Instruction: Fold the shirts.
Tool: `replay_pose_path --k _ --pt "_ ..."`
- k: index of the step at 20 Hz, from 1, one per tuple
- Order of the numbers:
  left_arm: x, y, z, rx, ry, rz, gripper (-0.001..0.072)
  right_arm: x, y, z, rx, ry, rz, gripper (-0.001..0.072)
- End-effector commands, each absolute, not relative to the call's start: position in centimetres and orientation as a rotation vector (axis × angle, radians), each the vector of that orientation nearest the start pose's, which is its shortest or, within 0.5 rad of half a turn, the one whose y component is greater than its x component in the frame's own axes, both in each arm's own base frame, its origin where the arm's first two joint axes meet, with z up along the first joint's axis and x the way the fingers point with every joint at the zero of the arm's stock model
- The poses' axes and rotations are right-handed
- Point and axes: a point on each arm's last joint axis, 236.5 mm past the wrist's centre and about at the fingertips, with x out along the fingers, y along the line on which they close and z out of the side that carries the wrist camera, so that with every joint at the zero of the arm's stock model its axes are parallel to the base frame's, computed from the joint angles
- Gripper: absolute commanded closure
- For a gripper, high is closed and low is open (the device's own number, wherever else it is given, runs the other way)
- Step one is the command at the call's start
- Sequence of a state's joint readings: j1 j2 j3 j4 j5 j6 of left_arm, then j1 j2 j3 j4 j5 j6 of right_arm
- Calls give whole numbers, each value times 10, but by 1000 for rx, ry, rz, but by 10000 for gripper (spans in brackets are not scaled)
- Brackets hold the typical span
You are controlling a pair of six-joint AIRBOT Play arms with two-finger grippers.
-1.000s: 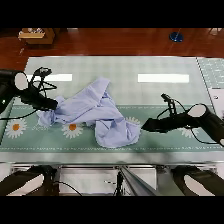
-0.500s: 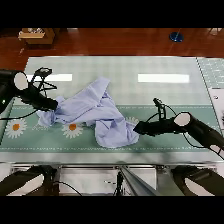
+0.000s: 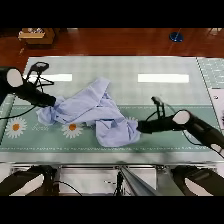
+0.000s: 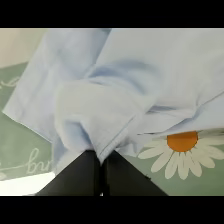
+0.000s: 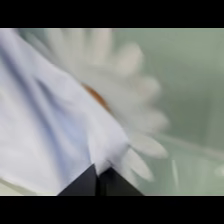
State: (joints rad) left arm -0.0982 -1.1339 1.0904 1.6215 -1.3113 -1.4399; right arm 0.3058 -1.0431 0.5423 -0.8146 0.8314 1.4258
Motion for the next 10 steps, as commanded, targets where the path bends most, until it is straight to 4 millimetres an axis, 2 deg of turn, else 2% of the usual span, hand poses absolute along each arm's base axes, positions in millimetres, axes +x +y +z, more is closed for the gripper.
replay_pose_path --k 1,3,5,7,8,10 --pt "351 -23 101 209 1138 -123 684 280 196 45 486 1062 554 693" --pt "360 -23 166 199 975 -111 684 306 168 127 470 823 512 694" --pt "360 -18 242 152 789 -60 684 317 130 200 430 625 424 694" --pt "350 -10 308 106 626 -7 684 315 100 252 374 500 356 694" --pt "342 -6 340 101 548 6 684 313 89 270 349 465 328 694" --pt "324 -1 387 95 432 23 685 308 70 301 308 410 277 694"
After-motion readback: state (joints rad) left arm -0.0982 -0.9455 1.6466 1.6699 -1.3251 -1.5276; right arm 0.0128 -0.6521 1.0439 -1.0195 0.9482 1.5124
